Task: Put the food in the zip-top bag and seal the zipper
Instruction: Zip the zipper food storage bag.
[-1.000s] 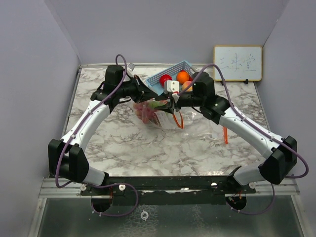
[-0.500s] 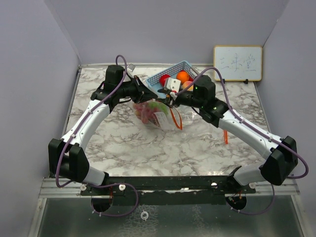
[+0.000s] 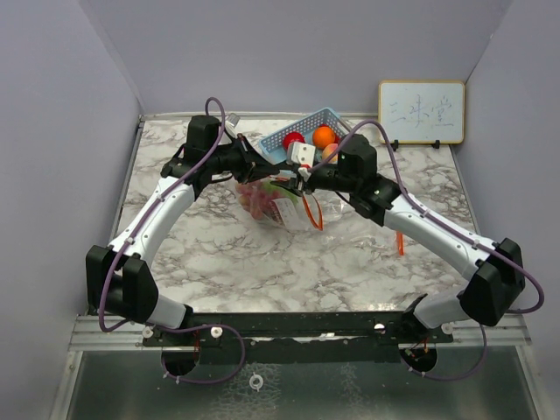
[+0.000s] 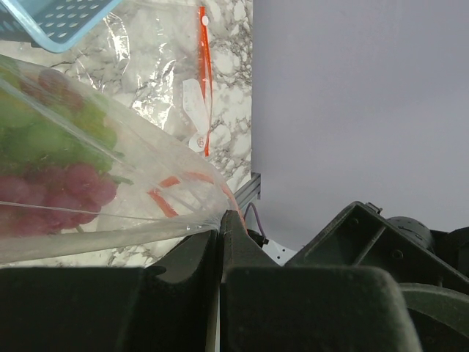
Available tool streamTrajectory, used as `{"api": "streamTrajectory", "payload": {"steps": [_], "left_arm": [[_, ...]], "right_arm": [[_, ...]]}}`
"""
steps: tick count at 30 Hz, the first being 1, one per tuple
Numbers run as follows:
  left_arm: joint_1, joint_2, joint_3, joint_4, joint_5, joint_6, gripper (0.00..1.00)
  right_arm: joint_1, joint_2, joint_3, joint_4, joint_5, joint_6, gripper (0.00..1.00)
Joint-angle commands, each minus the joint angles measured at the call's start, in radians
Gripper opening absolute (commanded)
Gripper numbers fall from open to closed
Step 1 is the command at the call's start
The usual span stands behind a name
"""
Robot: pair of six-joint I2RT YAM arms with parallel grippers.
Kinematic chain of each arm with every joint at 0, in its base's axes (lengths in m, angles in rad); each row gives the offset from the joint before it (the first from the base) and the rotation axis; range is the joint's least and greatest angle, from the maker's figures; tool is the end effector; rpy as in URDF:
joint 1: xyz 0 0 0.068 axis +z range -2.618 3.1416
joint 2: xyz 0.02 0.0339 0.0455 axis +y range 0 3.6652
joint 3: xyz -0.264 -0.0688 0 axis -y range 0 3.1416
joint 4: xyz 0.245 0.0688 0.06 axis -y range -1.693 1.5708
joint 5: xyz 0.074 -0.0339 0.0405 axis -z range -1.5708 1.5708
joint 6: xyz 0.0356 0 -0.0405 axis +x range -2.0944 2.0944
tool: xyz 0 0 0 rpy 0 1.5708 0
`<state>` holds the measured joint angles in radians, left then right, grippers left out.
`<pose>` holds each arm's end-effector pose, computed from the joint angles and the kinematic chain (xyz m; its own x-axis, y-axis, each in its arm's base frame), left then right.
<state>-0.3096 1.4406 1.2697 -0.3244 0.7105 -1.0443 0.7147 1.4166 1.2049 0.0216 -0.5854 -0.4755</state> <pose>0.3036 -0.1215 0.3447 -0.8997 -0.4003 -0.1741 -0.0007 0.4002 -0.9164 0.2389 0.2334 0.3620 0.3108 -0.2355 -0.9208 -0.9153 0.1868 -0.3567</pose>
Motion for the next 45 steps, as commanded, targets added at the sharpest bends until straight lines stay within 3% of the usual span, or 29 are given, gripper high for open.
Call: {"api": "streamTrajectory", "payload": {"steps": [1, 6, 14, 18, 36, 45], "left_arm": [[0.000, -0.004, 0.053, 0.036, 0.016, 0.004, 0.00], [0.001, -0.004, 0.058, 0.035, 0.020, 0.006, 0.00], [0.000, 0.002, 0.056, 0.030, 0.024, 0.010, 0.00], [0.002, 0.002, 0.067, 0.027, 0.027, 0.007, 0.00], [0.071, -0.028, 0.089, 0.076, 0.090, -0.077, 0.00], [0.136, -0.051, 0.118, 0.048, 0.058, -0.071, 0.00]], "right_arm": [[0.009, 0.044, 0.039, -0.007, 0.012, 0.015, 0.39], [0.009, 0.059, 0.042, -0.008, 0.028, 0.014, 0.36], [0.010, 0.059, 0.052, 0.001, 0.060, 0.029, 0.13], [0.009, 0.052, 0.049, -0.024, 0.092, 0.028, 0.07], [-0.015, -0.107, -0.129, -0.078, 0.434, 0.042, 0.04], [-0.050, -0.168, -0.159, -0.200, 0.364, 0.110, 0.03]]}}
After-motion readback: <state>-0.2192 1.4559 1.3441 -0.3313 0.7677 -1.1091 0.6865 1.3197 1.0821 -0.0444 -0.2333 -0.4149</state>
